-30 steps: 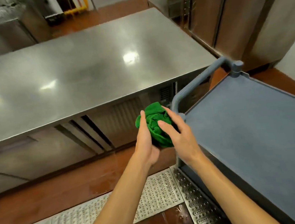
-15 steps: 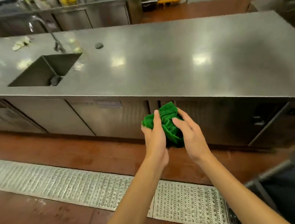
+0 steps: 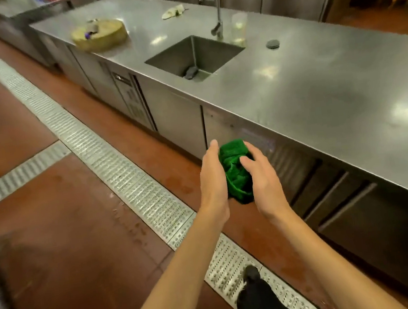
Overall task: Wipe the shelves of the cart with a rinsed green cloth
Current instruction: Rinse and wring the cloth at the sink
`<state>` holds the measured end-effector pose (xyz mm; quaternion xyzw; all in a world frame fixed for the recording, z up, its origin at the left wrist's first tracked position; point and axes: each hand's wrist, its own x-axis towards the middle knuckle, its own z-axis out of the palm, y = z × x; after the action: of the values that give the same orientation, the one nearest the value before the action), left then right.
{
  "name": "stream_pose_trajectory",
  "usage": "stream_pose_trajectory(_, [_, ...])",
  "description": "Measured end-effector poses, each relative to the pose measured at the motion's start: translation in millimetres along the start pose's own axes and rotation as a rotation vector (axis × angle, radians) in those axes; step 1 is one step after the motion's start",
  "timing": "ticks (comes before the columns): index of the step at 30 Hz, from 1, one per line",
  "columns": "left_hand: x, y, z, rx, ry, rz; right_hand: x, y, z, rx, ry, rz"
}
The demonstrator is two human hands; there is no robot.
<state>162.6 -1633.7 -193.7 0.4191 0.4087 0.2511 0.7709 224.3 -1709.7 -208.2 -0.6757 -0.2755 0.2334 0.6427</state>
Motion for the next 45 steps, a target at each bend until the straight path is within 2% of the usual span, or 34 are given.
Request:
stream_pose_trajectory(5, [57,23,5,0.102,0.166,0.067,71,12,31,-0.093,-0.097,-0.044])
stream_pose_trajectory(9, [109,49,37,0.181,0.281,0.118,146,14,33,-0.135,-0.096,-0.105])
stream_pose_trajectory(13, [163,77,62,0.247,0.34,0.116,213,11,31,-0.087,-0.121,-0.084])
stream_pose_trajectory(17, [219,98,69,0.183,0.4,0.088,263,8,30,-0.024,-0.149,-0.087])
stream_pose_trajectory(21, [273,119,70,-0.089,0.325,-0.032,303,16,26,0.018,-0.128,-0.083])
stream_pose_trajectory(24, [314,124,69,-0.174,0.269,-0.078,332,23,32,-0.015,-0.159,-0.049])
stream_pose_trajectory(29, [371,125,72,-0.145,0.209,-0.076,386,32,54,-0.032,-0.13,0.024])
stream_pose_trajectory(33, [426,160,64,-0.141,0.117,-0.077,450,37,76,-0.104,-0.159,0.086])
stream_pose_trajectory(36, [478,196,65,-0.112,0.006,-0.081,506,33,107,-0.156,-0.097,0.016])
stream_pose_trajectory(40, [549,246,72,-0.062,-0.041,-0.023,583,18,156,-0.226,-0.015,-0.044])
stream_pose_trajectory(45, [641,299,80,-0.033,-0.002,0.015,681,-9,203,-0.334,0.121,-0.061])
